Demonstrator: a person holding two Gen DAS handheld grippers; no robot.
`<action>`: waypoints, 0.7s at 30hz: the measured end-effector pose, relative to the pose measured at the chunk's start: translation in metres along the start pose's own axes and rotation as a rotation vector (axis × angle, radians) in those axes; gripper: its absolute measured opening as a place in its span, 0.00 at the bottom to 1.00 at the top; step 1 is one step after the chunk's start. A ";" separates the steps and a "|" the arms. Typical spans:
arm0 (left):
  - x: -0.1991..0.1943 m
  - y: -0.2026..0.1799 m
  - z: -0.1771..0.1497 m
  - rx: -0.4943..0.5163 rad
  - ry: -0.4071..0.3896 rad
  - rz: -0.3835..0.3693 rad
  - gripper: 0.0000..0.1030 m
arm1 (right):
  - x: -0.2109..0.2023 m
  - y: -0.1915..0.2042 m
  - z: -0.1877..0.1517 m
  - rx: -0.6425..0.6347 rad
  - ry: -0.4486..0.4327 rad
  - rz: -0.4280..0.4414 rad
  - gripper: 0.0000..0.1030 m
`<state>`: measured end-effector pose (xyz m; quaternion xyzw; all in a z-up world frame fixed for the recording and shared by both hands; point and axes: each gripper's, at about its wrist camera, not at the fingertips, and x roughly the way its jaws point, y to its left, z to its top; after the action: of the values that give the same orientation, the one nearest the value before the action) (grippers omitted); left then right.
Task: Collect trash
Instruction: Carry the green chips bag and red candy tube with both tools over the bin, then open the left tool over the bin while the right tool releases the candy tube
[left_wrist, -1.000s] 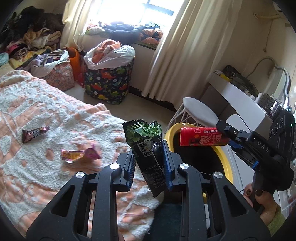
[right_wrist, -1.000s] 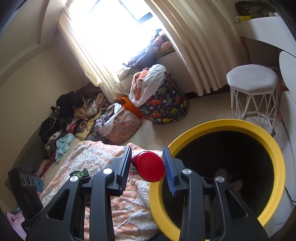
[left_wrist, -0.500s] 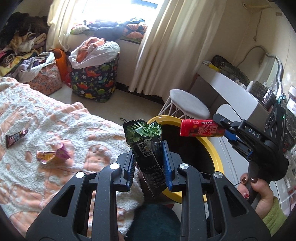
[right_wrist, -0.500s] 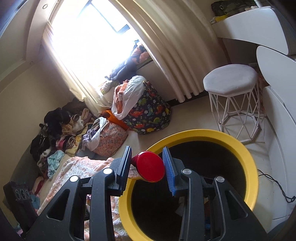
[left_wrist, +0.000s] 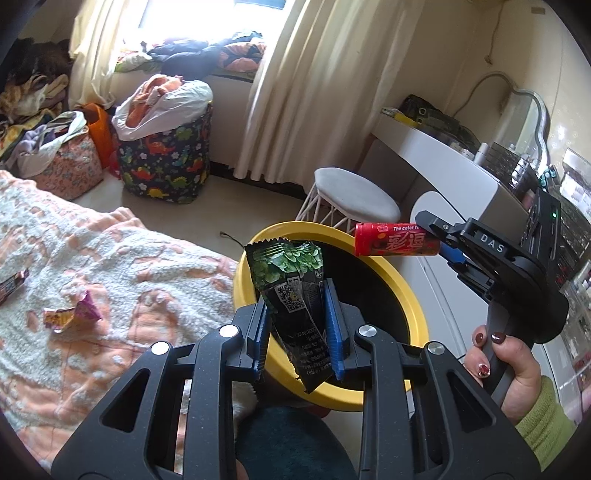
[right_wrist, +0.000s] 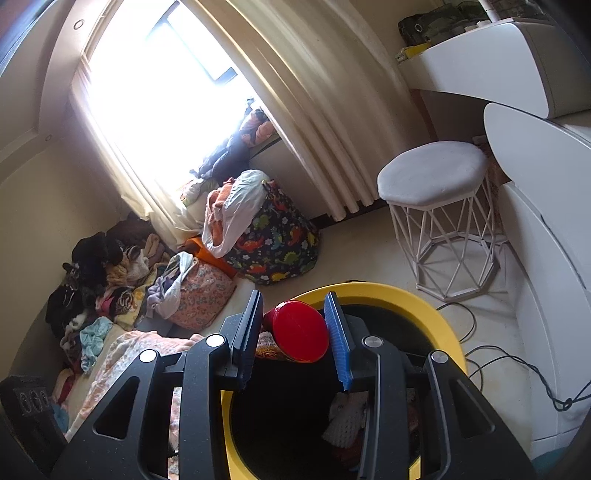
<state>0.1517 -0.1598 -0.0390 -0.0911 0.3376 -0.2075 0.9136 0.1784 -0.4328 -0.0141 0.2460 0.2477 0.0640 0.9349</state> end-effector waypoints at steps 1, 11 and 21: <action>0.000 -0.001 0.000 0.003 0.001 -0.002 0.19 | -0.001 -0.002 0.001 0.001 -0.005 -0.006 0.32; 0.013 -0.020 -0.001 0.047 0.021 -0.030 0.19 | -0.009 -0.023 0.008 0.027 -0.037 -0.050 0.32; 0.031 -0.033 -0.003 0.092 0.054 -0.064 0.19 | -0.009 -0.040 0.012 0.045 -0.044 -0.089 0.32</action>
<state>0.1601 -0.2033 -0.0490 -0.0540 0.3494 -0.2543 0.9002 0.1761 -0.4747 -0.0211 0.2570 0.2389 0.0112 0.9364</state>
